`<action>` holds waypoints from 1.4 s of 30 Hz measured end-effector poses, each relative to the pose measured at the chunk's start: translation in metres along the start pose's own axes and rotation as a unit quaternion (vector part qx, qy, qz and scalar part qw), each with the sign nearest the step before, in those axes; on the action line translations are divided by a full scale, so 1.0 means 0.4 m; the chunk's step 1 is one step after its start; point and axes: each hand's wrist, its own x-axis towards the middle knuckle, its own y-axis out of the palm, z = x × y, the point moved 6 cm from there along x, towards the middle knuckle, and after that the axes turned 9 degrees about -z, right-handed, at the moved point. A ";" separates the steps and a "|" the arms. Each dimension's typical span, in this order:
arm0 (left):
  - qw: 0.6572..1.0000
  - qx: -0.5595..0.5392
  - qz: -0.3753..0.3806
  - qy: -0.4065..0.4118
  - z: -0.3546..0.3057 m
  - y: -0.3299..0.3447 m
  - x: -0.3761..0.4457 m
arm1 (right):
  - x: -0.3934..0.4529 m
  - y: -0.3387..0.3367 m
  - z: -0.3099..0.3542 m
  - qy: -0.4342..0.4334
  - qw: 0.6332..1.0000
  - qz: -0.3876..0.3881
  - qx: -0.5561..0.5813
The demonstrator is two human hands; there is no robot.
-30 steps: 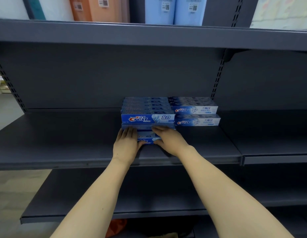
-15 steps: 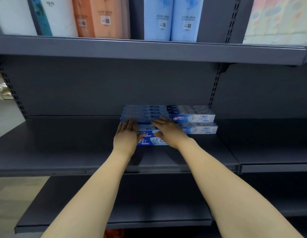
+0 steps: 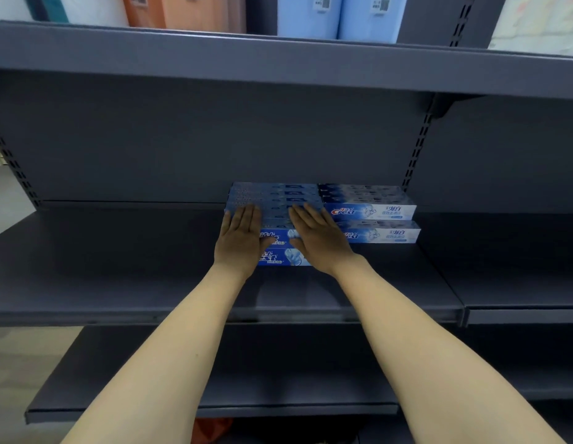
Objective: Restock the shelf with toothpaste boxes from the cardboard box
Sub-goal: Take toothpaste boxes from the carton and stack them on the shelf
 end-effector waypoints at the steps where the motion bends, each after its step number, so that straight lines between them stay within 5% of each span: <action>1: 1.000 -0.001 -0.004 0.002 0.002 0.001 0.003 | 0.003 0.001 -0.001 -0.003 1.000 -0.001 0.000; 22: 0.998 0.043 -0.043 -0.024 -0.110 -0.059 -0.143 | -0.209 -0.013 0.006 0.108 0.986 -0.114 -0.064; 31: 0.992 0.014 -0.100 0.076 -0.283 -0.014 -0.358 | -0.455 0.042 -0.013 0.124 0.982 -0.123 -0.070; 35: 0.992 0.020 -0.076 0.095 -0.328 0.054 -0.473 | -0.560 0.105 0.004 0.129 0.984 -0.095 -0.081; 42: 0.989 0.029 0.094 0.106 -0.332 0.236 -0.679 | -0.735 0.302 0.037 0.132 0.990 0.016 -0.047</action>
